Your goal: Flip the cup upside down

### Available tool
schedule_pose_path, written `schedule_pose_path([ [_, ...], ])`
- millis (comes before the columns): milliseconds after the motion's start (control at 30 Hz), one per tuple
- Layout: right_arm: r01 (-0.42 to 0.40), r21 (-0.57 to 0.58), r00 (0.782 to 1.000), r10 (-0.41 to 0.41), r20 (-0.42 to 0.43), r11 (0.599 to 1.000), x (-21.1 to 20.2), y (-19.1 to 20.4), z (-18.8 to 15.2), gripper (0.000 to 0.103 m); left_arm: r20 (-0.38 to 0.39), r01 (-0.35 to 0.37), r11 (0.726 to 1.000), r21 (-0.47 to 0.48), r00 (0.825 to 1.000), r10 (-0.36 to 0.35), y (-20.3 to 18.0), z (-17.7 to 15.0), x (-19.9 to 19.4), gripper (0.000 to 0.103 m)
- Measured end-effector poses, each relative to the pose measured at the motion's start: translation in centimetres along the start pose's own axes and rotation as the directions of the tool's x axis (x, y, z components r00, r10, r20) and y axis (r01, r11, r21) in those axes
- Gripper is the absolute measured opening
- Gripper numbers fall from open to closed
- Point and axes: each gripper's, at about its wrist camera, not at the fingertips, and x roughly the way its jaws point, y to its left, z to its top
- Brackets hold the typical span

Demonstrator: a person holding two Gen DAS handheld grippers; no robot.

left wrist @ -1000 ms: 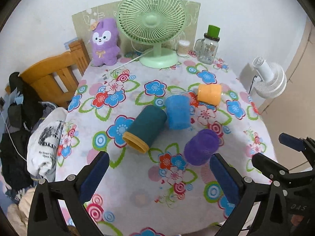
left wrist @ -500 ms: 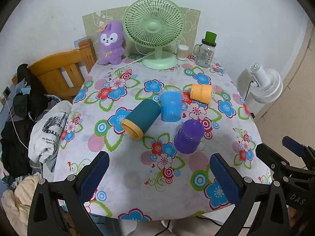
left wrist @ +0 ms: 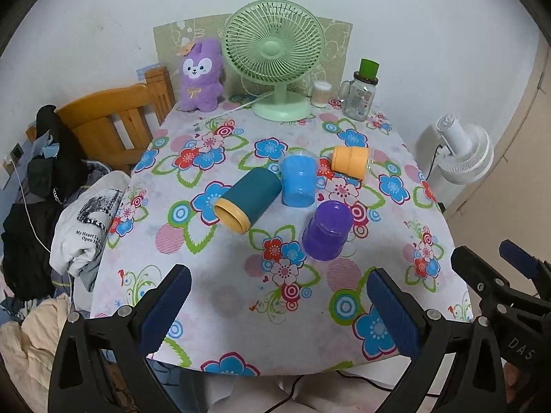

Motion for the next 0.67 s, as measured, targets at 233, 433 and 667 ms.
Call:
schedule_pose_path([
  [233, 0.004, -0.006, 1.000, -0.004, 0.002, 1.000, -0.04, 0.27, 0.03, 0.096, 0.001, -0.001, 1.000, -0.004, 1.000, 0.001, 0.28, 0.14, 0.05, 0.103],
  [433, 0.006, -0.006, 1.000, -0.006, -0.006, 1.000, 0.30, 0.49, 0.14, 0.096, 0.001, -0.001, 1.000, -0.002, 1.000, 0.001, 0.40, 0.22, 0.14, 0.103],
  [667, 0.005, -0.006, 1.000, -0.006, -0.014, 1.000, 0.64, 0.41, 0.17, 0.096, 0.001, -0.002, 1.000, -0.005, 1.000, 0.002, 0.31, 0.20, 0.13, 0.103],
])
